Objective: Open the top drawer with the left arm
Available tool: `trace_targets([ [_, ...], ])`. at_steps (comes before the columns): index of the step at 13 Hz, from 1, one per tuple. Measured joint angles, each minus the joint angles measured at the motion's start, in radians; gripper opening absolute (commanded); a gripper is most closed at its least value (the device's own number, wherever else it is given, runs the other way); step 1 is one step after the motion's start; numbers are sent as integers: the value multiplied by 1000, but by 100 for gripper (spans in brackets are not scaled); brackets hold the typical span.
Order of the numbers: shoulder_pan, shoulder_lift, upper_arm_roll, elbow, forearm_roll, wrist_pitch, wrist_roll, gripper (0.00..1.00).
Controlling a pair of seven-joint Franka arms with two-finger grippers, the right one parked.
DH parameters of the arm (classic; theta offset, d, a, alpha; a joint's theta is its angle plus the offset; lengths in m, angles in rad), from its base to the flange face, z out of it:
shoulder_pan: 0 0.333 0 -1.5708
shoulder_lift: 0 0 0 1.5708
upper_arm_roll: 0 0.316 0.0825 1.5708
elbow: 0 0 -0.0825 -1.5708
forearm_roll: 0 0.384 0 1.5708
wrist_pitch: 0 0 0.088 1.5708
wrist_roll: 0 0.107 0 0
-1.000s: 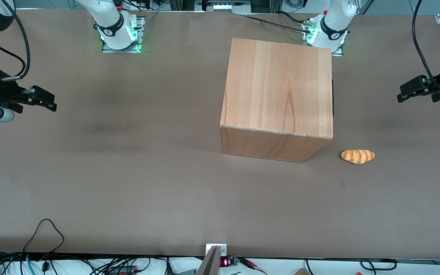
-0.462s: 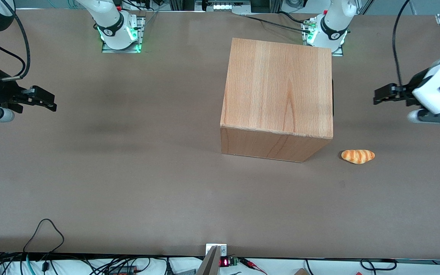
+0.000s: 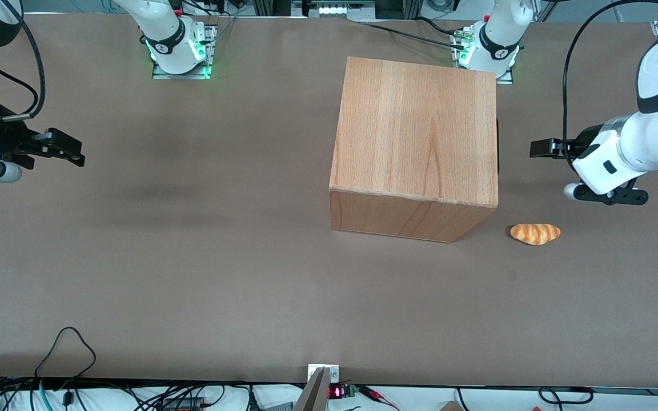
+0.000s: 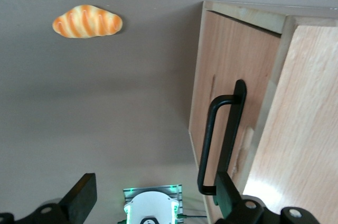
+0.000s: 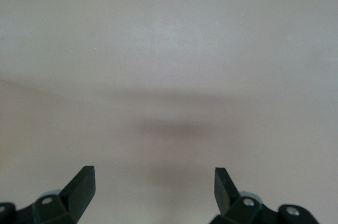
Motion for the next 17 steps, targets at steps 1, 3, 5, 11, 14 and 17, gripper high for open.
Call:
trace_targets([
  [1,0,3,0,0,-7,-1,0,100],
  [3,-1,10,0,0,-10,-5,14,100],
  [5,0,18,0,0,-11,-7,31,100],
  [11,12,45,1,-3,-40,-28,83,100],
  [14,46,57,2,-40,-96,-30,153,100],
  [17,65,57,2,-82,-110,-29,231,100],
])
